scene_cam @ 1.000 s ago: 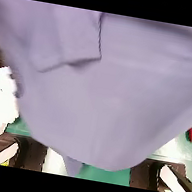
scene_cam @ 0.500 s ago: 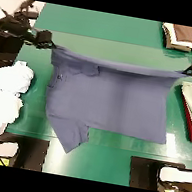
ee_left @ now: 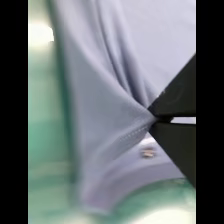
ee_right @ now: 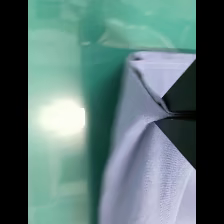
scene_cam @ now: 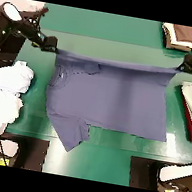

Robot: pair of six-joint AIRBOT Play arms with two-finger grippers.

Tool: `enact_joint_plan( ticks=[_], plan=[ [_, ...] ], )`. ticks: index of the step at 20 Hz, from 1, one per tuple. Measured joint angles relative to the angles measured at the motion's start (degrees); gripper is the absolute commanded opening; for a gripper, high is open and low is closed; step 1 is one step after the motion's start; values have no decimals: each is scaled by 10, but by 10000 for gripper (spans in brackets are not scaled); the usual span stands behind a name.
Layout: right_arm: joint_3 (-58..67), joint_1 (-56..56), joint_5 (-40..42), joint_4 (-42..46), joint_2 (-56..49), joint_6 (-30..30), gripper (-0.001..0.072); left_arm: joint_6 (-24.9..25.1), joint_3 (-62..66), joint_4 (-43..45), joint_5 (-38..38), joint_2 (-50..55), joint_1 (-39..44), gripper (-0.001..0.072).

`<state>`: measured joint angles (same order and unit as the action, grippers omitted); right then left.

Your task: Fold the shirts.

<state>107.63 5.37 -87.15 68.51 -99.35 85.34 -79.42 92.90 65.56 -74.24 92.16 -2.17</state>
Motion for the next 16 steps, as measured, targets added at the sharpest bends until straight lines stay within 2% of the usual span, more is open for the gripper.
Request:
enact_joint_plan(
  ticks=[5,6,7,8,12,16],
  plan=[
    [-136,-19,40,36,58,-6,16,0,-117,17,-3,-19,16,29],
    [-161,-22,50,38,67,-7,83,0,-138,15,-1,-20,18,262],
    [-181,-24,59,40,74,-7,390,-1,-156,12,1,-21,21,563],
    [-201,-25,68,42,81,-7,536,-3,-169,8,5,-23,22,595],
    [-238,-22,82,43,117,-11,535,-16,-202,4,7,-54,25,594],
    [-262,-10,44,45,189,-26,535,-30,-308,22,5,-159,25,595]
  ],
)
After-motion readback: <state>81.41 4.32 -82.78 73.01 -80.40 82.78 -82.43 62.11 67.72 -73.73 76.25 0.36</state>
